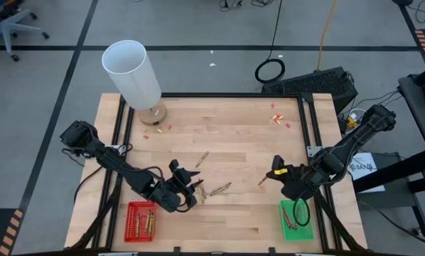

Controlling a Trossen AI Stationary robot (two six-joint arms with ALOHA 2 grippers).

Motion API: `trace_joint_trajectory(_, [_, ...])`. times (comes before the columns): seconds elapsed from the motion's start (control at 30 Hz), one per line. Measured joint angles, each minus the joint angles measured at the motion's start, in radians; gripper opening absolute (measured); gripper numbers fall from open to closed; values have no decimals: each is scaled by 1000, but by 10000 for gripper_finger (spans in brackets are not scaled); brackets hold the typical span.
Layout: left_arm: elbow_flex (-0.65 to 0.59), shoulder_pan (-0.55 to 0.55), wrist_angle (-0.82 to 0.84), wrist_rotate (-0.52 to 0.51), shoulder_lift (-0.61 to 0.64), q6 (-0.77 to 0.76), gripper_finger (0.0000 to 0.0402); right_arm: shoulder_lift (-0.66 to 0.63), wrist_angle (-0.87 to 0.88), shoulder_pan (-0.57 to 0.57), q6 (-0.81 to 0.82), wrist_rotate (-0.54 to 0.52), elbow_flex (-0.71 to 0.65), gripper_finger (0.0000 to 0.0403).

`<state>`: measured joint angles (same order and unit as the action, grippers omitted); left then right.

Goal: Sort crayons
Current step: Put the red crayon into the green bin

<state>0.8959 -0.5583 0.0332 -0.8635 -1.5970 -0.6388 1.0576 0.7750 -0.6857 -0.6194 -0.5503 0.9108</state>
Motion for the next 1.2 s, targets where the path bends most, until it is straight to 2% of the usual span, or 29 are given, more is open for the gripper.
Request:
trace_joint_trajectory(0.23, [0, 0, 1, 0, 0, 0, 152, 0, 0, 0, -70, 0, 0, 4])
trace_joint_trajectory(0.4, [0, 0, 1, 1, 0, 0, 152, 0, 0, 0, -51, 1, 0, 4])
trace_joint_trajectory(0.67, [0, 0, 1, 1, 0, 0, 152, 0, 0, -11, 111, 3, 0, 4])
trace_joint_trajectory(0.97, [0, 0, 0, 1, 0, -2, 152, 0, 0, -82, 353, 6, 0, 4])
trace_joint_trajectory(1.1, [0, 0, 0, 5, 0, -2, 152, 0, 0, -126, 425, 82, 0, 4])
trace_joint_trajectory(1.2, [0, 0, 0, 19, 0, -2, 152, 0, 0, -161, 545, 139, 0, 4])
